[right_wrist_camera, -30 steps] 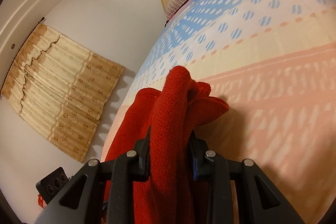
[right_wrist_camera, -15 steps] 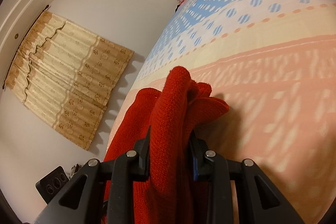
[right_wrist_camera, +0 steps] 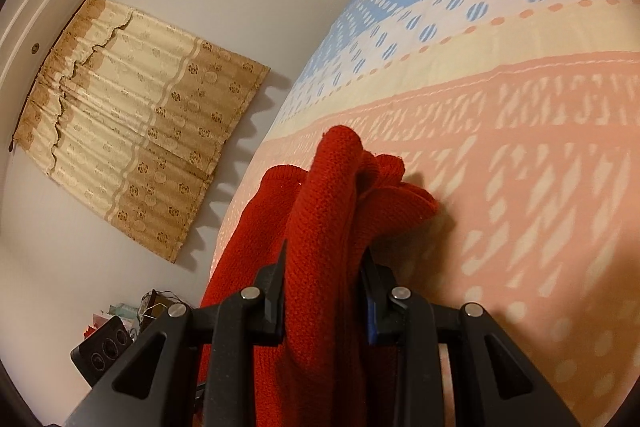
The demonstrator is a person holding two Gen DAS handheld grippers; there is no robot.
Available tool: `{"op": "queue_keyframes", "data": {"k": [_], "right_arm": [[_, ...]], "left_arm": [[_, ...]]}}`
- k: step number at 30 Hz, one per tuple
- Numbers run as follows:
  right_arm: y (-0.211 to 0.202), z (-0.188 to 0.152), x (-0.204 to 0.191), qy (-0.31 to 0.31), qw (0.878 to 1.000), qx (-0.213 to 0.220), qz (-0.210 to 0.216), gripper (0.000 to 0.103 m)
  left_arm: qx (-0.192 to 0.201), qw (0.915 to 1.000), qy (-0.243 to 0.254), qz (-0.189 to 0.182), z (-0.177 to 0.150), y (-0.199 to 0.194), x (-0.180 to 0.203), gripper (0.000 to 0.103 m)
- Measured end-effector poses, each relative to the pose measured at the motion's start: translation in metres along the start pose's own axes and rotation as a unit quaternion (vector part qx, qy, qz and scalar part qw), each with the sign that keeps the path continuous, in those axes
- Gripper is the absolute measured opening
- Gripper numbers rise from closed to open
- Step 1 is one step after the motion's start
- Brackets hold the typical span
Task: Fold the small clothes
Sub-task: 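Fold the held end over the cardigan with the right tool and release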
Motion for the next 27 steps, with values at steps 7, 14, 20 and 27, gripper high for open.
{"op": "queue_keyframes", "data": {"k": [7,14,20,27], "right_arm": [[0.002,-0.001,0.01,0.013,1.0,-0.001,-0.011,0.029],[-0.002,-0.006,0.019,0.018,0.999,-0.007,-0.035,0.033],[-0.015,-0.009,0.027,0.028,0.999,0.003,-0.043,0.04],[-0.023,-0.014,0.025,-0.011,0.994,0.005,-0.111,0.044]], "left_arm": [[-0.021,0.9997,-0.012,0.01,-0.011,0.008,-0.007,0.058],[-0.011,0.9995,-0.015,0.027,-0.01,0.002,-0.016,0.073],[-0.01,0.9985,-0.019,0.05,-0.006,0.007,-0.026,0.079],[-0.022,0.9975,-0.038,0.055,-0.011,0.004,-0.036,0.09]]}}
Point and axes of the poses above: each gripper's, at about its wrist camera, not at the fingertips, and y roughly the way its jaws point, x to its right, z to its top, the point moved 8 cm from there along y, roughly the way its jaws point, and after that the axes turned 8 degrees about z, right-handed, at the moved point
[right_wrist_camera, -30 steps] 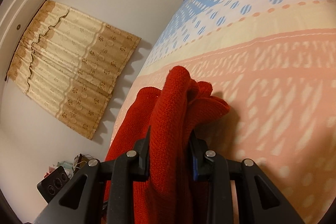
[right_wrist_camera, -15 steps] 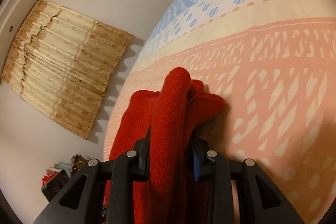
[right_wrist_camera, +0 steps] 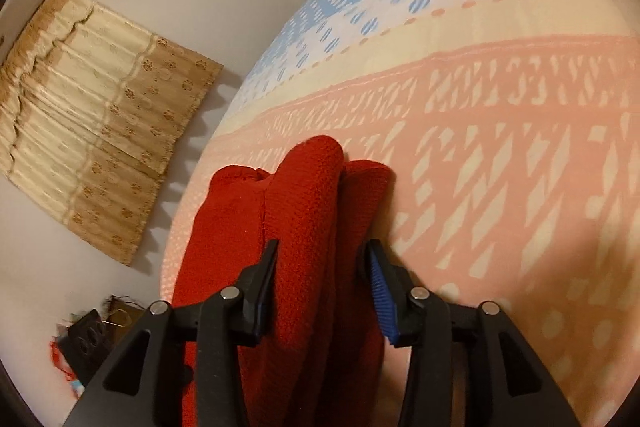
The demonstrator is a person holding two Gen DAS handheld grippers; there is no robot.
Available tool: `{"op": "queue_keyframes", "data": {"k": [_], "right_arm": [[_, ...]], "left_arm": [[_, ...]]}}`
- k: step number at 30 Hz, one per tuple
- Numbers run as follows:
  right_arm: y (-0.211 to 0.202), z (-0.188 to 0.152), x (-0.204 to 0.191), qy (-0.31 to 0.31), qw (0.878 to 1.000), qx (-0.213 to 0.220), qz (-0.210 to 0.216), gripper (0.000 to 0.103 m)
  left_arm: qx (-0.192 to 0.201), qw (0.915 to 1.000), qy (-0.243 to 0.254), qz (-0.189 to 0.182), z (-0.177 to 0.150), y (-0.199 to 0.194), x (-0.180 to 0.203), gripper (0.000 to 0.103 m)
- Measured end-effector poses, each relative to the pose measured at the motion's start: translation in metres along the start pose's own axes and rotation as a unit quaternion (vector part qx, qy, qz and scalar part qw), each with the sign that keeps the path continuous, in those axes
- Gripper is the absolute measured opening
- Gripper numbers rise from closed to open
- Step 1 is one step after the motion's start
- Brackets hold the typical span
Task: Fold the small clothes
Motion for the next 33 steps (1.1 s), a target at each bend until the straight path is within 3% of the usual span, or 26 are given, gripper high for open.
{"op": "queue_keyframes", "data": {"k": [3,6,9,15,21,33], "right_arm": [[-0.024,-0.006,-0.021,-0.057,0.996,0.028,-0.062,0.045],[-0.053,-0.023,-0.054,-0.118,0.985,0.06,-0.108,0.047],[-0.074,-0.046,-0.083,-0.154,0.977,0.082,-0.126,0.06],[-0.092,-0.076,-0.122,-0.202,0.966,0.085,-0.136,0.061],[-0.108,-0.079,-0.15,-0.216,0.962,0.108,-0.128,0.061],[-0.124,-0.083,-0.164,-0.22,0.958,0.127,-0.13,0.061]], "left_arm": [[0.025,0.9992,0.015,0.027,0.005,-0.02,-0.003,0.09],[0.062,0.9974,-0.004,0.036,0.015,-0.045,-0.011,0.091],[0.094,0.9945,-0.027,0.038,0.023,-0.066,-0.017,0.092],[0.129,0.9911,-0.018,0.026,0.037,-0.095,-0.007,0.092],[0.149,0.9884,-0.006,0.028,0.042,-0.11,-0.003,0.092],[0.16,0.9867,0.0,0.028,0.041,-0.116,0.004,0.092]]}}
Point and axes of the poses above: each gripper's, at about its wrist camera, not at the fingertips, and y roughly the way its jaws point, x to its right, z to its top, the point moved 8 cm from there along y, roughly the way its jaws point, and after that the axes turned 8 degrees about z, right-handed, at the moved point
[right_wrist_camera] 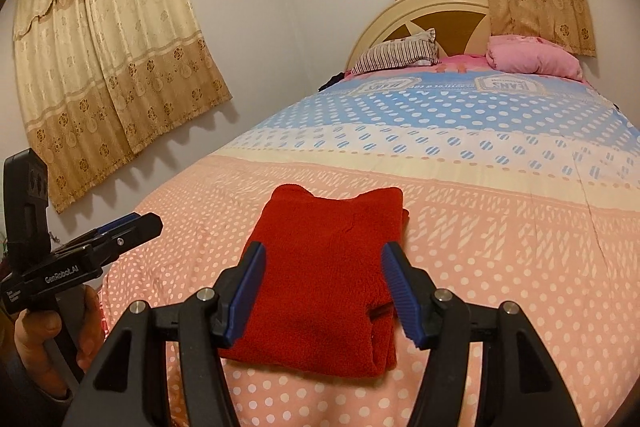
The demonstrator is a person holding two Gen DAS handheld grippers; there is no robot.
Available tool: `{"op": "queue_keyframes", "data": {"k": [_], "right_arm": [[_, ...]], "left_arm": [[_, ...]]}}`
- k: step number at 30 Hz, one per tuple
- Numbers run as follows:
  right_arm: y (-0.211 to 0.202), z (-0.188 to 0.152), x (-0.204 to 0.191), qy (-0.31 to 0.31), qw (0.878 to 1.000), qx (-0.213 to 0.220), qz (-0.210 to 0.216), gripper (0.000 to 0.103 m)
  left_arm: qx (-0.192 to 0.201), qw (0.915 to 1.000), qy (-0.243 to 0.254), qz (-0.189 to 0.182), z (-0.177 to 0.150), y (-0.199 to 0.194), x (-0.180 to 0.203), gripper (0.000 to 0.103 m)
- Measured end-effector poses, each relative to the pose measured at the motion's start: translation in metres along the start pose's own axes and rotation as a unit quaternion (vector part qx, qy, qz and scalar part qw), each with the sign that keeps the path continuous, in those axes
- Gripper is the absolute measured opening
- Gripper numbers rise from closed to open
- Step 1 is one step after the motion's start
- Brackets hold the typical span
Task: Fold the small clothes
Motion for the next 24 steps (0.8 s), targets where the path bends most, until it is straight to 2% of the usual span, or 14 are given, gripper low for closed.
{"op": "queue_keyframes", "data": {"k": [15,18,24], "right_arm": [[-0.013,0.001,-0.007,-0.011,1.0,0.015,-0.002,0.062],[-0.017,0.003,-0.009,-0.015,1.0,0.023,-0.002,0.062],[-0.024,0.008,-0.009,-0.019,0.999,0.036,-0.005,0.062]], "left_arm": [[-0.001,1.0,0.008,0.001,-0.001,0.0,0.005,0.092],[0.001,0.9999,0.013,0.005,-0.001,0.0,0.006,0.1],[0.005,0.9998,0.02,0.007,0.001,-0.001,0.006,0.101]]}}
Point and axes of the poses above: each gripper's, at about its wrist camera, not at the fingertips, and y roughly the way its jaws point, x to its right, z to its top, the point moved 8 cm from there along y, roughly the way its jaws point, and after that the axes turned 8 degrees about z, right-handed, at the moved point
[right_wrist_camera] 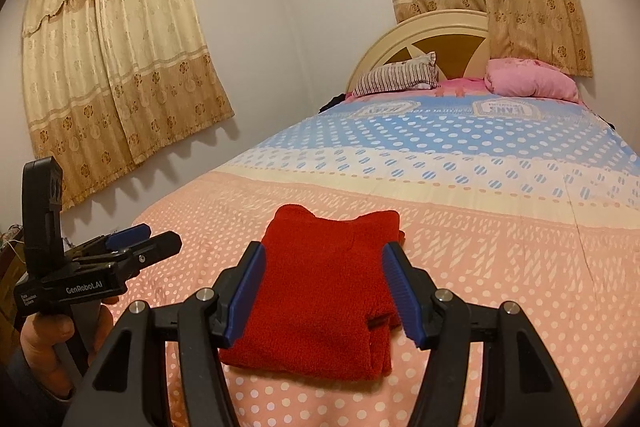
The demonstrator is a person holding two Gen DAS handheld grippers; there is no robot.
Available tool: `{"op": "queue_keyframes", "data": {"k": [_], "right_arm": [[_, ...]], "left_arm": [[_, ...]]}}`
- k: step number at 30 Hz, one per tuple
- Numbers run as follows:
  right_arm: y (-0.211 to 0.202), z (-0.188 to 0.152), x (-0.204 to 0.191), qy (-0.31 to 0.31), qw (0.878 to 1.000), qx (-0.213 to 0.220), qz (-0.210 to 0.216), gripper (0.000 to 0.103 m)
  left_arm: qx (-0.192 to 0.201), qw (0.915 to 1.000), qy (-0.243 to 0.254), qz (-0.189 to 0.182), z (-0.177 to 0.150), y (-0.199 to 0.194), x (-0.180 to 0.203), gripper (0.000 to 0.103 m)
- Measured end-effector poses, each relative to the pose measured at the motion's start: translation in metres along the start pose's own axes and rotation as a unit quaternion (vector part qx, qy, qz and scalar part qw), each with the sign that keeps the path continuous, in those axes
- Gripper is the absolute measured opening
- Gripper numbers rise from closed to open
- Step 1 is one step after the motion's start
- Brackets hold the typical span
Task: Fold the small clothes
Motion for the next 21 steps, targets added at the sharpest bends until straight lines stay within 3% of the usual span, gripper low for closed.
{"op": "queue_keyframes", "data": {"k": [12,21], "right_arm": [[-0.006,0.006,-0.006,-0.009,1.0,0.013,0.003,0.062],[-0.001,-0.001,-0.012,-0.018,1.0,0.003,0.009,0.062]], "left_arm": [[0.006,0.9994,0.014,0.03,0.003,-0.001,-0.006,0.103],[0.012,0.9987,-0.002,0.049,0.011,0.0,-0.026,0.103]]}}
Point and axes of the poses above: each gripper's, at about its wrist camera, not at the fingertips, and y roughly the way its jaws point, x to its right, z to its top, the point moved 8 cm from there along y, roughly the way its jaws point, and after that the axes turned 8 degrees about z, right-handed, at the moved point
